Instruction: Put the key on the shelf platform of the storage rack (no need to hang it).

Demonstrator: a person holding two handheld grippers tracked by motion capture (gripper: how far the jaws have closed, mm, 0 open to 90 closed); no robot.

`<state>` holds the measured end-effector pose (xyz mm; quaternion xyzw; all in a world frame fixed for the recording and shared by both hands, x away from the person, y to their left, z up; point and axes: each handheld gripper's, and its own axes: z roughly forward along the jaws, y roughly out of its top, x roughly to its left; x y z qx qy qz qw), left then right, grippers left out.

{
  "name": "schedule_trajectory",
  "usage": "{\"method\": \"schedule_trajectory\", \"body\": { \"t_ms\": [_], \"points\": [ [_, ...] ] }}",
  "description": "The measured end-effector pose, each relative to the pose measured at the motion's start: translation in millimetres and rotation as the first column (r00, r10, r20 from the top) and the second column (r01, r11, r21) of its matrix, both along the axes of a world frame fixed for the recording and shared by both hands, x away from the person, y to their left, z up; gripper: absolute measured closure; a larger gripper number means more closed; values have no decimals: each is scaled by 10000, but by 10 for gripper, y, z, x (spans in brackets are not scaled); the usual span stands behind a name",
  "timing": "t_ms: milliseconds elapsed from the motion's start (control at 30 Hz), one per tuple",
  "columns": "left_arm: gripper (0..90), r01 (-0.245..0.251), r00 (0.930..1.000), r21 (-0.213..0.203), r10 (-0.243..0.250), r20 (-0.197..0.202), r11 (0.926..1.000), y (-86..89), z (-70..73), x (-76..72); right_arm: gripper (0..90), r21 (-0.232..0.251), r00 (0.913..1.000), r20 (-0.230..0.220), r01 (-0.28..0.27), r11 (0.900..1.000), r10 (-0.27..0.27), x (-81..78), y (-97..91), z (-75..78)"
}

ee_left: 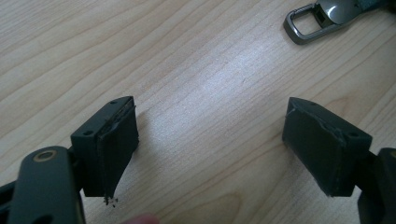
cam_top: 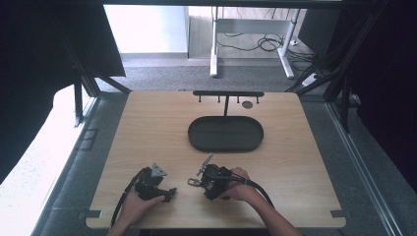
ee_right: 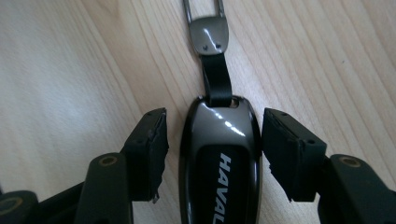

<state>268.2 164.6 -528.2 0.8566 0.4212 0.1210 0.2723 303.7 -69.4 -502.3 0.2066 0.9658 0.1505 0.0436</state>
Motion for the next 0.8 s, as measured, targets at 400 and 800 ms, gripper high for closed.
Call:
{"method": "schedule_trajectory", "body": {
  "t_ms": [400, 800],
  "points": [
    [185, 5, 10000, 51, -5, 34, 10000, 0, 5, 0, 490, -266, 9983, -392, 432, 9987, -442, 76, -66, -30],
    [185, -20, 10000, 139, 19, 75, 9999, 6, 3, 9, 499, 330, 9968, -509, 636, 9974, -619, 161, -161, 129]
  ]
}}
